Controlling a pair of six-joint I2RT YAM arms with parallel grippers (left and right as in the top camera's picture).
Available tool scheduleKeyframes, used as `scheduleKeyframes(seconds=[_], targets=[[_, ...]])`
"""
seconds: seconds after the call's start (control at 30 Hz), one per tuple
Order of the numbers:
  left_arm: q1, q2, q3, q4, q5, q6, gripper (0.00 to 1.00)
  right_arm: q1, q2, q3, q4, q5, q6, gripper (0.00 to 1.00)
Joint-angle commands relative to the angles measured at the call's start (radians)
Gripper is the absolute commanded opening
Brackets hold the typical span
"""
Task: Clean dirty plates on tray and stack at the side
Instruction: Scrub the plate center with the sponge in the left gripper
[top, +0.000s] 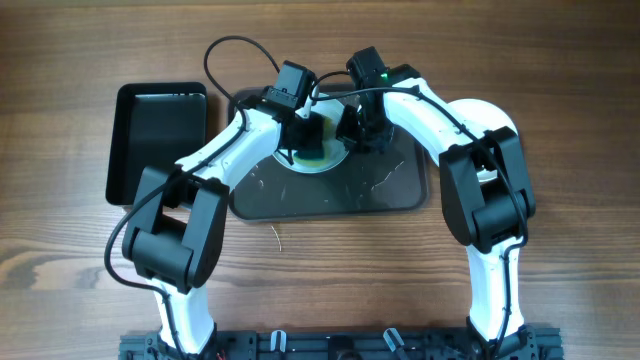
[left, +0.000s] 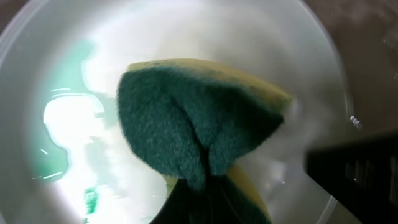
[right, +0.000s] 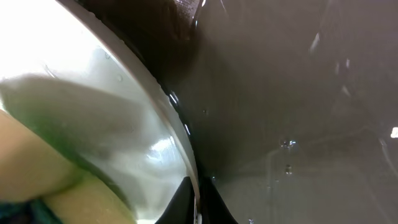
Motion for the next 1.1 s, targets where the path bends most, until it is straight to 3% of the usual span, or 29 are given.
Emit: scheduleKeyframes(seconds=[0.0,0.17,0.33,0.5,0.63,0.9,1.07], targets=[[0.021,-0.022,-0.008,-0.001,-0.277,-0.172,0.04,-0.01,0.026,-0.011,-0.009,0.104,-0.019,0.04],[0.03,-0.021,-0.008,-0.003,-0.466,-0.304,0.04,-0.01,0.026,-0.011,-0.007,0.103,-0.023,0.04],[0.018,-0.019,-0.039,-0.002,-0.457,-0.437,0.04,-0.01,0.026,-0.011,-0.007,0.103,-0.023,0.04],[-0.021,-0.019,-0.084,0.002,-0.338,-0.439,0.04,-0.01,0.026,-0.011,-0.005,0.102,-0.026,0.04],[-0.053,-0.019,-0.097,0.002,-0.279,-0.422,0.04,-0.01,0.026,-0.011,-0.005,0.099,-0.027,0.04],[-0.077,-0.019,-0.097,0.094,0.043,-0.134,0.04,-0.01,0.026,-0.011,-0.004,0.096,-0.032,0.04],[-0.067,-0.019,-0.097,0.103,-0.026,-0.11,0.04,-0.01,0.026,-0.011,-0.005,0.096,-0.033,0.04]])
